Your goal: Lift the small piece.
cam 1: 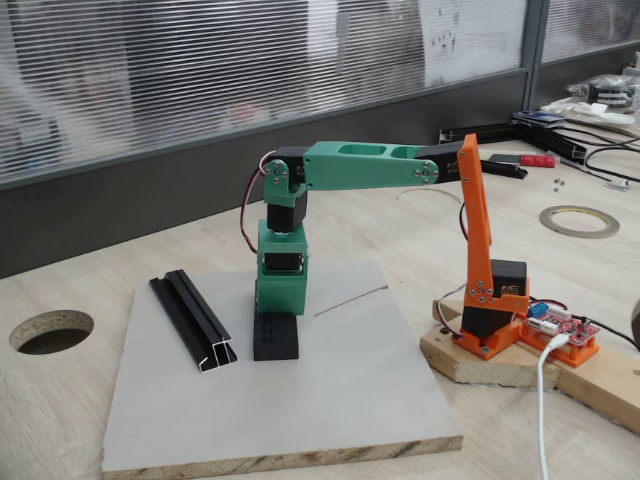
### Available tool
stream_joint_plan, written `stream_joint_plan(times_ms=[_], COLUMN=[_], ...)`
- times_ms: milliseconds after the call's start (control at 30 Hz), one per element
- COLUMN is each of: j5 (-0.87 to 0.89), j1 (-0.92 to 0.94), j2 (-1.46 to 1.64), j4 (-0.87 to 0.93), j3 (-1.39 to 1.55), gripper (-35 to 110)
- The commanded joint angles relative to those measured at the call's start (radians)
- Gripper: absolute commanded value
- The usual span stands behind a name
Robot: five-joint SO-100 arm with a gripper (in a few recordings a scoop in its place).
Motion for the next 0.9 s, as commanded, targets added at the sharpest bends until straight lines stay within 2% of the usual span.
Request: stream_joint_plan(times_ms=[0,200,867], j5=[-0.006,-0.008,-0.008], j1=[0.021,0.014,0.021], j2=[0.011,0.011,0.034], j4=[0.005,0.006,0.006], j3=[0.005,0.005,-0.008], gripper=[22,3,2])
